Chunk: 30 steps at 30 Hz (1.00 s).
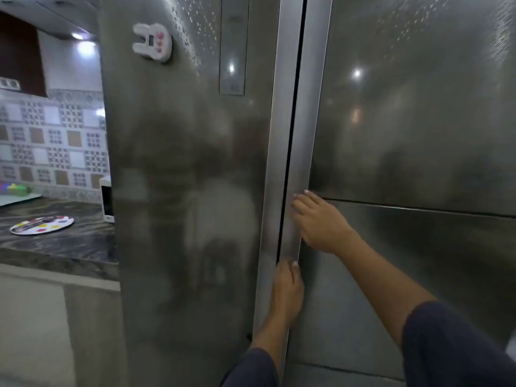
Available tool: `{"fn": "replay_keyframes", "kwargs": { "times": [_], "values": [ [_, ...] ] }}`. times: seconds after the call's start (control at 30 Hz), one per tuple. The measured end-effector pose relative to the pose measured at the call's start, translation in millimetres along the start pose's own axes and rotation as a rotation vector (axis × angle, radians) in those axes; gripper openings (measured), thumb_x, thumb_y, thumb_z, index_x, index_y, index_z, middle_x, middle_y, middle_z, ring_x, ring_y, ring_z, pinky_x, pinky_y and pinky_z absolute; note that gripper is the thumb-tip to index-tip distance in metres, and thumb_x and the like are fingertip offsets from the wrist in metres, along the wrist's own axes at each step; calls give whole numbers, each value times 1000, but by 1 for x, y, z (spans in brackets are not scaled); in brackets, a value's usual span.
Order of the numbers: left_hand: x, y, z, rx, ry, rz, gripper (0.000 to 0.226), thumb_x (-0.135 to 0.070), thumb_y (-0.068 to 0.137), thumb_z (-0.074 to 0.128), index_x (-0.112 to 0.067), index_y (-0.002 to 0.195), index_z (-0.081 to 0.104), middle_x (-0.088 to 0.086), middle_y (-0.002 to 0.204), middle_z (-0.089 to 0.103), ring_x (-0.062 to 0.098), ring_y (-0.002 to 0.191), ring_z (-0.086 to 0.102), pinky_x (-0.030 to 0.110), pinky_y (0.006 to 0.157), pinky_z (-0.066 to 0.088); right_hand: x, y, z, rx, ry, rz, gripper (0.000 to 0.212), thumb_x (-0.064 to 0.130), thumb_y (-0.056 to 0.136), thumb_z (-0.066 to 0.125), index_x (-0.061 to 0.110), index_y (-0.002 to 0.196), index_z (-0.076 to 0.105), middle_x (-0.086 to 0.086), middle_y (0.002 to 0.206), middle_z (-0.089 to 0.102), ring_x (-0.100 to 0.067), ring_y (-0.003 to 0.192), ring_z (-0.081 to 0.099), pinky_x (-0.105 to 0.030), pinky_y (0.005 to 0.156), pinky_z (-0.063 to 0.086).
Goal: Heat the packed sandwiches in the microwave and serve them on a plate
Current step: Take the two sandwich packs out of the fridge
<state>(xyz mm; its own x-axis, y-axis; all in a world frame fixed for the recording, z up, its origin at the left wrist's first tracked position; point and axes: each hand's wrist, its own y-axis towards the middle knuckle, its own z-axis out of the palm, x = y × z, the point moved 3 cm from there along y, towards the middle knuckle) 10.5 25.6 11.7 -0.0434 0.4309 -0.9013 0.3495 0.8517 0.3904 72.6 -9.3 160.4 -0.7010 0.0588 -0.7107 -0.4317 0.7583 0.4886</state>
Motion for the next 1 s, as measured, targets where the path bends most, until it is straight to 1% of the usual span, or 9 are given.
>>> {"fn": "replay_keyframes", "kwargs": {
  "times": [0.07,0.13,0.23,0.43,0.57,0.67,0.77,0.9,1.0],
  "values": [
    [0,0,12,-14,-9,0,31,-27,101,30,-6,100,54,7,91,53,17,83,51,26,74,39,-9,1,8,37,28,4,46,27,76,34,7,86,75,-14,98,70,-29,100,65,-43,100,46],
    [1,0,17,-21,-3,-39,28,-28,101,30,-9,91,49,5,83,47,12,72,44,21,65,36,-10,-1,14,-15,11,7,47,26,79,33,6,82,75,-15,95,70,-30,99,65,-45,101,46],
    [7,2,17,-23,33,-50,28,-29,101,31,-14,80,43,0,73,40,7,63,36,13,54,32,-2,-2,17,37,-9,15,51,26,78,29,4,83,75,-13,94,72,-28,99,66,-43,102,44],
    [4,9,11,54,106,-88,29,-30,100,31,-10,83,44,-4,68,40,7,60,36,21,52,29,3,0,12,100,51,90,53,20,73,26,4,76,77,-14,91,73,-28,98,67,-40,98,48],
    [2,-5,5,98,99,-66,30,-28,100,34,-19,73,43,-5,66,41,5,59,37,13,48,29,13,-8,-3,60,90,188,48,16,70,29,1,73,75,-15,85,72,-29,95,68,-44,94,51],
    [-7,-26,-2,141,49,-65,29,-28,99,37,-20,73,45,-3,69,47,8,63,42,18,54,34,24,-21,-20,39,91,253,44,14,68,32,1,73,74,-14,88,72,-29,99,67,-39,107,35],
    [-17,-55,-9,176,58,9,32,-27,98,39,-23,67,42,-3,68,45,7,60,39,24,56,32,33,-41,-46,53,86,326,43,15,67,33,1,78,72,-14,94,69,-29,107,62,-35,110,22],
    [-35,-105,-16,245,73,154,23,-29,98,41,-17,84,55,-6,74,50,2,63,44,10,56,33,41,-77,-82,19,103,371,37,15,70,35,0,80,67,-14,97,65,-28,113,48,-37,112,19],
    [-57,-137,-26,193,94,302,19,-26,96,44,-15,107,57,-14,91,50,-4,78,47,4,72,37,44,-107,-113,-9,93,397,33,15,68,38,-1,79,65,-16,96,65,-26,113,43,-38,111,22]
  ]
}}
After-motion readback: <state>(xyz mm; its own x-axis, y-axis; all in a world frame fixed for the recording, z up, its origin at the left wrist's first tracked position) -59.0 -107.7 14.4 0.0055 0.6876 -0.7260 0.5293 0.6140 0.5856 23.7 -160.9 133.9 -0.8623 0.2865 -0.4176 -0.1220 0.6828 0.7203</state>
